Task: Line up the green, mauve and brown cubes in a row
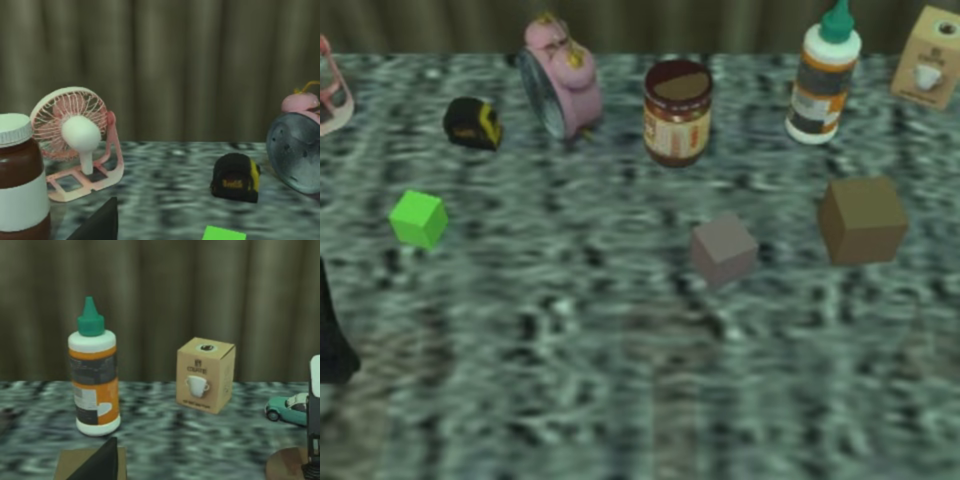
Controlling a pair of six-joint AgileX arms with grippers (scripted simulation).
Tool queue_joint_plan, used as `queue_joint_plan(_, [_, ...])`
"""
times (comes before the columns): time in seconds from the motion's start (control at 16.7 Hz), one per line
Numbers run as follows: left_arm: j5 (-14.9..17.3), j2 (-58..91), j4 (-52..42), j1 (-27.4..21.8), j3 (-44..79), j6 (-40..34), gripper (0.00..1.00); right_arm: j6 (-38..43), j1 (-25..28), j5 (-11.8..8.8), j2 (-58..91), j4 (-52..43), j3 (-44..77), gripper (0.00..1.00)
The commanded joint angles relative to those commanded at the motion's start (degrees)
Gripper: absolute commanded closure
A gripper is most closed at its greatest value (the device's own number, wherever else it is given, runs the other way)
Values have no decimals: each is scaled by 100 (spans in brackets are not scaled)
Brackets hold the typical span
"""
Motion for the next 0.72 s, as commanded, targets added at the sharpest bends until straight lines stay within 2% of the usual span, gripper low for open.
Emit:
queue_joint_plan(0.36, [-13, 588, -388, -6, 579, 87, 0, 0, 0, 0, 0, 0, 0, 0])
queue_joint_plan(0.72, [-4, 3273, -1853, -87, 3044, 420, 0, 0, 0, 0, 0, 0, 0, 0])
